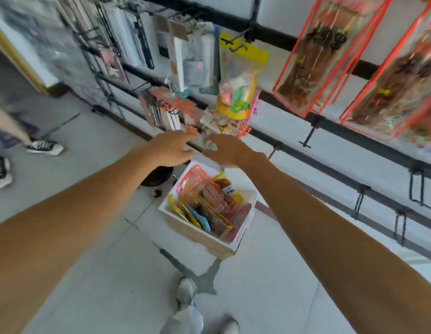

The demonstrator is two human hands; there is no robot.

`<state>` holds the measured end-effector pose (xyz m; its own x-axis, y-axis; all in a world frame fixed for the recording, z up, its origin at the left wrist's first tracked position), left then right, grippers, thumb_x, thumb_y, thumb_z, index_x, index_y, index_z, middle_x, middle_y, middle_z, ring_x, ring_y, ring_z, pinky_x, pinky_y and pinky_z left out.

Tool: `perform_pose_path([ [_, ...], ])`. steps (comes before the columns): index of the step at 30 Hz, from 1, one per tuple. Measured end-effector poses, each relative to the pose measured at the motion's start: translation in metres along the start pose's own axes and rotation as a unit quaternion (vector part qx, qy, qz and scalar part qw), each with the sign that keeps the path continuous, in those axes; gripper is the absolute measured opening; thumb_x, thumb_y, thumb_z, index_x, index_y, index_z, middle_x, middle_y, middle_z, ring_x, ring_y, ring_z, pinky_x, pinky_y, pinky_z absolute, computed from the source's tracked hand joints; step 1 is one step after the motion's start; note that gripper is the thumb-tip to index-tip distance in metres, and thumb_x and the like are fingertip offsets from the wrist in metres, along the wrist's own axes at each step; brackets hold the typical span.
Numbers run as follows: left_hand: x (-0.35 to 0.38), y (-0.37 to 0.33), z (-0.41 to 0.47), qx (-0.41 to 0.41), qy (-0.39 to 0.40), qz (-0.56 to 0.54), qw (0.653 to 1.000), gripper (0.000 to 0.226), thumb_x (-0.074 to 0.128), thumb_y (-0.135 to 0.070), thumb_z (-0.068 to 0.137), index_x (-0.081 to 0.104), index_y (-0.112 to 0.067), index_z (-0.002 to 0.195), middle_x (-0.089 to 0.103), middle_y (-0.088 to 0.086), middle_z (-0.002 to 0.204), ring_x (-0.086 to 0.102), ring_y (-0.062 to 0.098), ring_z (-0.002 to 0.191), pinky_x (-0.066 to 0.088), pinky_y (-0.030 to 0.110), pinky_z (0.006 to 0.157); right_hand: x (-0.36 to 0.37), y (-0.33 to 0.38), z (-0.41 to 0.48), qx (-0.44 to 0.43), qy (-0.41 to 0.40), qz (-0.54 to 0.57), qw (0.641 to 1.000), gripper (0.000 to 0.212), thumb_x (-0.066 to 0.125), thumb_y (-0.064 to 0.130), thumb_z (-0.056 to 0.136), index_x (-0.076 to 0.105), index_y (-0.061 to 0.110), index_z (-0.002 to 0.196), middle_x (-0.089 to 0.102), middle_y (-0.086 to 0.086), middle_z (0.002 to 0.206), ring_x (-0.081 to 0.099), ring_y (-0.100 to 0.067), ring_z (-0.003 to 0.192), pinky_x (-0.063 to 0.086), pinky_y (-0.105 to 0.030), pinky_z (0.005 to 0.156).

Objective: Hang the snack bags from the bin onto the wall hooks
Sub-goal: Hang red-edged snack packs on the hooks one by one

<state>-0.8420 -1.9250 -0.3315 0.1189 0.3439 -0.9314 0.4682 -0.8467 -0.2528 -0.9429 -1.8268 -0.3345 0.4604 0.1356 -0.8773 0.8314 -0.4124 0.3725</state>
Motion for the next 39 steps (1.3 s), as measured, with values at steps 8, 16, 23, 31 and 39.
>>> perform_pose_path([
  [8,0.106,0.086,0.030,-0.020,0.040,-0.051,0.998,0.052,0.053,-0.029,0.095,0.042,-0.019,0.146,0.051,0.009,0.143,0.051,0.028,0.126,0.046,0.043,0.100,0.113,-0.034,0.079,0.047,0.088,0.016,0.995,0.044,0.042,0.036,0.101,0.042,0.022,0.142,0.045,-0.004,0.147,0.044,-0.026,0.133,0.040,-0.038,0.104],
  [16,0.216,0.120,0.086,-0.034,0.069,-0.096,0.992,0.048,0.054,-0.024,0.094,0.046,-0.017,0.140,0.060,0.011,0.121,0.059,0.029,0.109,0.050,0.047,0.089,0.216,-0.108,0.149,0.097,0.149,0.031,0.984,0.038,0.041,0.041,0.099,0.047,0.025,0.133,0.058,-0.006,0.128,0.058,-0.027,0.108,0.046,-0.036,0.085],
  [23,0.301,0.148,0.113,-0.068,0.023,-0.138,0.988,0.047,0.055,-0.023,0.093,0.048,-0.020,0.140,0.057,0.006,0.130,0.051,0.025,0.120,0.046,0.044,0.098,0.304,-0.138,0.209,0.079,0.124,0.089,0.985,0.054,0.050,0.037,0.096,0.036,0.017,0.144,0.053,-0.008,0.137,0.053,-0.029,0.120,0.047,-0.039,0.093],
  [31,0.330,0.153,0.107,-0.063,-0.005,-0.106,0.992,0.053,0.058,-0.024,0.093,0.043,-0.025,0.143,0.052,-0.002,0.139,0.044,0.021,0.128,0.038,0.040,0.105,0.337,-0.142,0.229,0.101,0.029,0.179,0.978,0.016,0.054,0.024,0.092,0.062,0.018,0.104,0.064,-0.005,0.090,0.061,-0.025,0.080,0.049,-0.034,0.063],
  [39,0.265,0.133,0.086,-0.079,-0.021,-0.207,0.975,0.068,0.057,-0.018,0.094,0.023,-0.029,0.152,0.043,0.003,0.144,0.043,0.018,0.129,0.040,0.033,0.103,0.243,-0.130,0.186,0.086,-0.057,0.284,0.953,0.007,0.055,0.021,0.091,0.062,0.021,0.093,0.066,0.002,0.084,0.059,-0.013,0.074,0.043,-0.024,0.062],
])
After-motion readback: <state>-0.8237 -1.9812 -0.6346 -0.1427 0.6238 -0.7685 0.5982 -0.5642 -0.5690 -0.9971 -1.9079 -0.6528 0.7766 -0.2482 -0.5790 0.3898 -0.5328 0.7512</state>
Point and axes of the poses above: each hand's wrist, its own z-axis towards the middle knuckle, its own x-axis out of the palm, y = z × x, the point moved 6 cm from there along z, towards the middle knuckle
